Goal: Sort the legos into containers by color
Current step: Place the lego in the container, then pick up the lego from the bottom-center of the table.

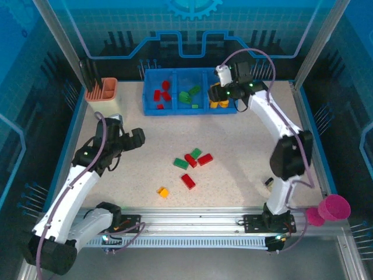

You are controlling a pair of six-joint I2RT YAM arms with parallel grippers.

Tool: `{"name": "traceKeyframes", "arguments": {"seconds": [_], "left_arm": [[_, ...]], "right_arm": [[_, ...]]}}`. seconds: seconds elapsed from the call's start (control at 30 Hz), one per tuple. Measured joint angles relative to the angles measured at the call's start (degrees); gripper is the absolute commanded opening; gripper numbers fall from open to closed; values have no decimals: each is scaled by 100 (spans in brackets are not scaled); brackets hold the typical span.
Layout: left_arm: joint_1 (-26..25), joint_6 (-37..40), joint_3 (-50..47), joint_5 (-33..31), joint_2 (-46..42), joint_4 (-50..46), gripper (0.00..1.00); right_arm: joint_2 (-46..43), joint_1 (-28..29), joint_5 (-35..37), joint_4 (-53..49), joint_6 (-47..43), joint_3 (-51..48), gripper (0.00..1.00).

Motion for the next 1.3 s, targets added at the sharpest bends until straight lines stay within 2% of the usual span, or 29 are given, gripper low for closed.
{"name": "traceKeyframes", "arguments": {"seconds": [0.1,0.27,0.37,0.5,0.9,1.3], "left_arm": [[59,131,39,0,-146,-66,99],[214,354,160,2,-361,-229,99],[326,503,308,15,-439,-361,99],[446,673,435,39,-584,-525,99],[494,793,450,-2,-844,-887,99],[494,831,448,-133,-1038,-966,99]], "right_arm": [[-640,802,-76,151,63,-804,66],[-826,2262,-28,229,203,-1805,74],[-815,2970,37,170,282,-2085,76],[-693,3622,157,144,501,-2109,79],[404,4636,332,96,1716,-2017,82],[1397,5128,1401,-531,1786,-1182,81]]}}
